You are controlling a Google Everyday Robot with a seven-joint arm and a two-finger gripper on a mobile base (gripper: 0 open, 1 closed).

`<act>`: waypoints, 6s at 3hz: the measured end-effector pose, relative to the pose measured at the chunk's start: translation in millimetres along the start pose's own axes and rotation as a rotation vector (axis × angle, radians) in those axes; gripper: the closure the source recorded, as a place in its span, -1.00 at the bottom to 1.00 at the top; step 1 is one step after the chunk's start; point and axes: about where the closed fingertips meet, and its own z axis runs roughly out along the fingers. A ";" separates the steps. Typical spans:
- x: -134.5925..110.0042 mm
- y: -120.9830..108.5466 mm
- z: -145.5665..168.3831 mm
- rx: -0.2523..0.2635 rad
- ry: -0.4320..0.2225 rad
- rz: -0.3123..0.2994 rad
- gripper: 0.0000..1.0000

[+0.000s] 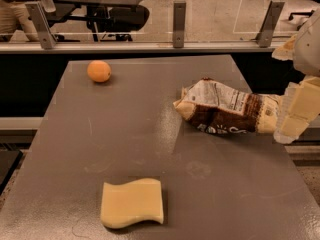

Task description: Move brown chip bag near sponge

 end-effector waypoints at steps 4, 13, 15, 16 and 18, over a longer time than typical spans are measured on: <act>-0.6 -20.1 54.8 -0.014 -0.059 -0.003 -1.00; -86.1 29.0 46.8 -0.211 -0.474 -0.274 1.00; -131.7 67.7 59.6 -0.273 -0.536 -0.429 0.47; -143.2 71.7 67.1 -0.282 -0.544 -0.444 0.00; -145.3 72.8 65.6 -0.278 -0.543 -0.449 -0.91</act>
Offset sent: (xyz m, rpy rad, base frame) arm 0.0239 -0.0042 -0.0102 0.0379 -0.0167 0.0156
